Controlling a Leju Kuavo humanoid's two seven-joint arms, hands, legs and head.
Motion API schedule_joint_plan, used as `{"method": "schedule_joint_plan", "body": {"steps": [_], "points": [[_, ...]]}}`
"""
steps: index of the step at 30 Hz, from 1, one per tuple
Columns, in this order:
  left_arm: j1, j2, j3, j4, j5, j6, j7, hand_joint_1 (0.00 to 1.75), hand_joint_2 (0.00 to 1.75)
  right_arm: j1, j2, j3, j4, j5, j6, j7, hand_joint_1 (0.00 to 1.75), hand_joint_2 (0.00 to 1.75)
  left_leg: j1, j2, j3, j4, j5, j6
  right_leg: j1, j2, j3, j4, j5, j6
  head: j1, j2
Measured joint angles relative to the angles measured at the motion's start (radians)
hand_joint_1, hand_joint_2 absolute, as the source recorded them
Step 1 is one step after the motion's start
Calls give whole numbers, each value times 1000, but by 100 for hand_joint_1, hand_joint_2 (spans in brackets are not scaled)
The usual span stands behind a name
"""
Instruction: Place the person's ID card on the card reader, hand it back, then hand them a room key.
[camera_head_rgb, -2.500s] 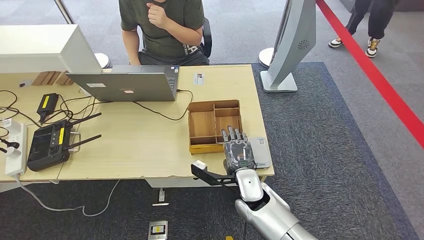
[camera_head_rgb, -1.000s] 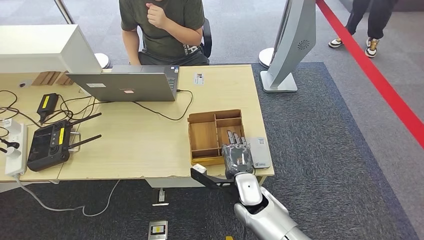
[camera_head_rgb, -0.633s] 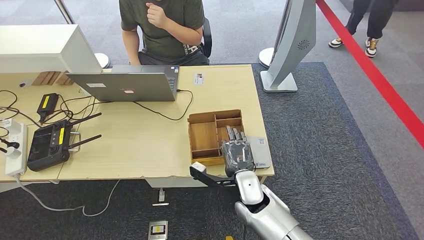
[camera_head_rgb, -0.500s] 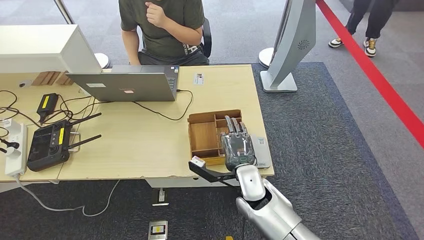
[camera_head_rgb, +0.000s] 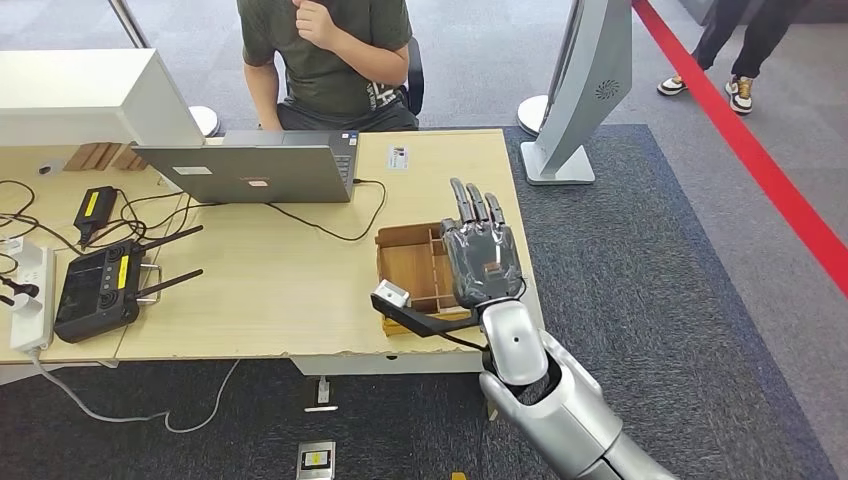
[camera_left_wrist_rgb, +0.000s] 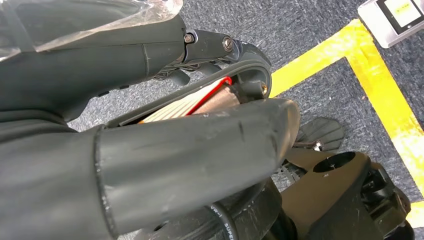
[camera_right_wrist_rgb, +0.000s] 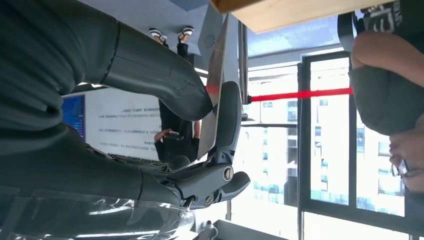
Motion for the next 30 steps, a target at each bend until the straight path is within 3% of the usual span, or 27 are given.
{"method": "schedule_joint_plan", "body": {"steps": [8, 14, 30], "points": [[-11, -5, -22, 0, -29, 0, 3, 0, 0, -11, -39, 3, -70, 16, 33, -3, 175, 175, 0, 0, 0, 0, 0, 0, 0, 0, 0, 0, 0, 0, 0, 0], [-28, -5, -38, 0, -40, -3, 12, 0, 0, -73, -50, 19, -82, 36, 88, -26, 175, 175, 0, 0, 0, 0, 0, 0, 0, 0, 0, 0, 0, 0, 0, 0], [-38, -6, -44, 0, -44, -16, 18, 0, 0, -242, 11, 94, 11, -56, 125, -51, 175, 175, 0, 0, -1, 0, 0, 0, 0, 0, 0, 0, 0, 0, 0, 0]]}}
